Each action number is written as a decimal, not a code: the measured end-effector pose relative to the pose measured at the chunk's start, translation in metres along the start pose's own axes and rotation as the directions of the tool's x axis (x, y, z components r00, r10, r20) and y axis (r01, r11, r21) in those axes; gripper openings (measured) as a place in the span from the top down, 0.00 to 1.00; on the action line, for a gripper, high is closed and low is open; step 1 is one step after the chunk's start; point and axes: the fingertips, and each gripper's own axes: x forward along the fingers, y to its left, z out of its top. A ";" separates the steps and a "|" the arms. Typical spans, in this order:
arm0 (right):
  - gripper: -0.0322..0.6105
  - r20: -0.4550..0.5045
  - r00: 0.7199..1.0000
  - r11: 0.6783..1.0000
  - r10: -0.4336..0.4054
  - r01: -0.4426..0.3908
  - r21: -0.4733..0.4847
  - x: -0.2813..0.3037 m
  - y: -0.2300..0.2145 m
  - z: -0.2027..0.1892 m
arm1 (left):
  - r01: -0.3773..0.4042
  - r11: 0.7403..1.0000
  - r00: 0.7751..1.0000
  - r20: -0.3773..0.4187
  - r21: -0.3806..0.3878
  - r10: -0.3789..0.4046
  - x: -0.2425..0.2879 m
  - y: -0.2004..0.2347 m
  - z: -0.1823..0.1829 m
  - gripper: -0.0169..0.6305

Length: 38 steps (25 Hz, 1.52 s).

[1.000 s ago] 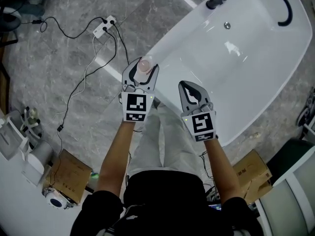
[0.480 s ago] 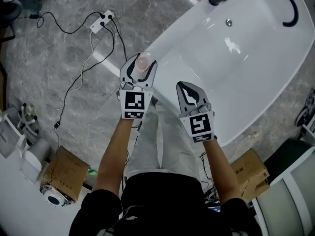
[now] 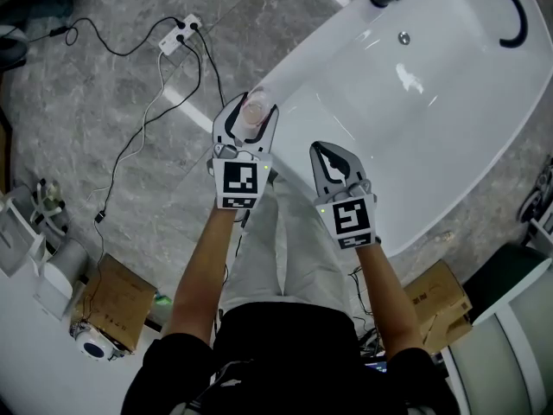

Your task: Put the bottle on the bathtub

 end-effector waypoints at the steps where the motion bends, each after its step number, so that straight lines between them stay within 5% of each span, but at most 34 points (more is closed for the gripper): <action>1: 0.92 0.000 1.000 1.000 -0.001 0.001 0.000 0.000 0.000 0.000 | 0.001 1.000 1.000 -0.002 -0.003 -0.001 0.000 0.000 -0.001 0.61; 8: 0.92 0.001 1.000 1.000 -0.003 0.003 -0.001 -0.001 0.000 0.003 | 0.019 1.000 0.999 -0.030 -0.023 -0.019 -0.001 -0.002 0.003 0.61; 17: 0.92 0.037 0.999 1.000 0.003 -0.002 -0.018 -0.003 0.008 0.031 | 0.045 0.996 0.995 -0.090 0.082 -0.037 -0.015 -0.004 -0.002 0.61; 29: 0.92 0.094 0.995 0.999 -0.019 0.022 -0.030 -0.029 0.011 0.074 | 0.057 0.994 0.994 -0.094 0.093 -0.048 -0.071 0.001 0.026 0.61; 38: 0.92 0.169 0.985 0.994 -0.039 0.055 -0.089 -0.079 0.027 0.126 | 0.041 0.997 0.999 -0.011 0.073 -0.041 -0.136 0.001 0.087 0.86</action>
